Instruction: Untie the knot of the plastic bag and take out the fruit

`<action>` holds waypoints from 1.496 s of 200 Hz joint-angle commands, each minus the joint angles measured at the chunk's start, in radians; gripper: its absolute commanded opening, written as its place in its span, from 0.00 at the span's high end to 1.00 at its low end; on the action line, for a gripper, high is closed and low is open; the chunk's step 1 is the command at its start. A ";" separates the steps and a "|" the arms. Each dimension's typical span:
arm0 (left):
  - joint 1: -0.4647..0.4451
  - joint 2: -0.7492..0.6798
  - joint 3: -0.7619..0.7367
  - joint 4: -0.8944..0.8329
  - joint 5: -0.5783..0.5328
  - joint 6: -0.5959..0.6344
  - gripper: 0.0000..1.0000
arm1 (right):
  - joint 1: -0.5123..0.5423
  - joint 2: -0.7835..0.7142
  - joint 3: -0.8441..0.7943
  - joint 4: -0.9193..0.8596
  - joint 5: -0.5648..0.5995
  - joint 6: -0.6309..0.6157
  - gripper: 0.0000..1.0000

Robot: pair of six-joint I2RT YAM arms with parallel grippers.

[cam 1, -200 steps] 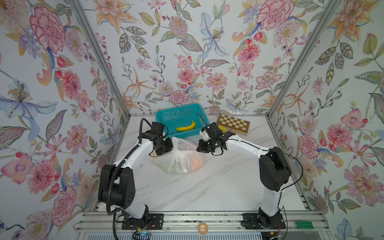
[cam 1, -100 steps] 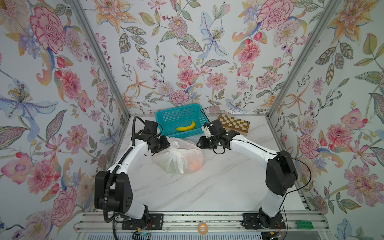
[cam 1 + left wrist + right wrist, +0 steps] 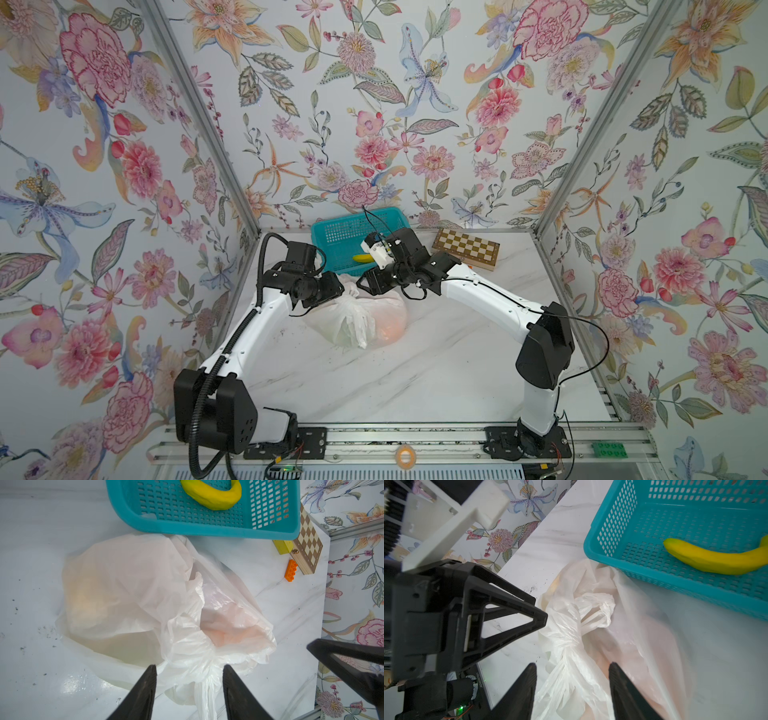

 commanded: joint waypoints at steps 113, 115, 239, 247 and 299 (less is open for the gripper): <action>-0.039 0.156 0.000 -0.106 0.081 0.049 0.59 | 0.016 0.182 0.087 -0.186 -0.040 -0.114 0.63; -0.039 0.155 -0.001 -0.105 0.080 0.049 0.60 | 0.016 0.184 0.086 -0.187 -0.040 -0.114 0.64; -0.039 0.156 -0.045 -0.047 0.083 0.039 1.00 | 0.023 0.192 0.076 -0.215 -0.005 -0.124 0.96; -0.039 0.150 -0.046 -0.053 0.069 0.040 1.00 | 0.020 0.184 0.073 -0.214 0.000 -0.117 0.98; -0.017 0.097 -0.078 -0.047 0.012 0.028 1.00 | -0.012 0.112 0.011 -0.181 0.045 -0.063 1.00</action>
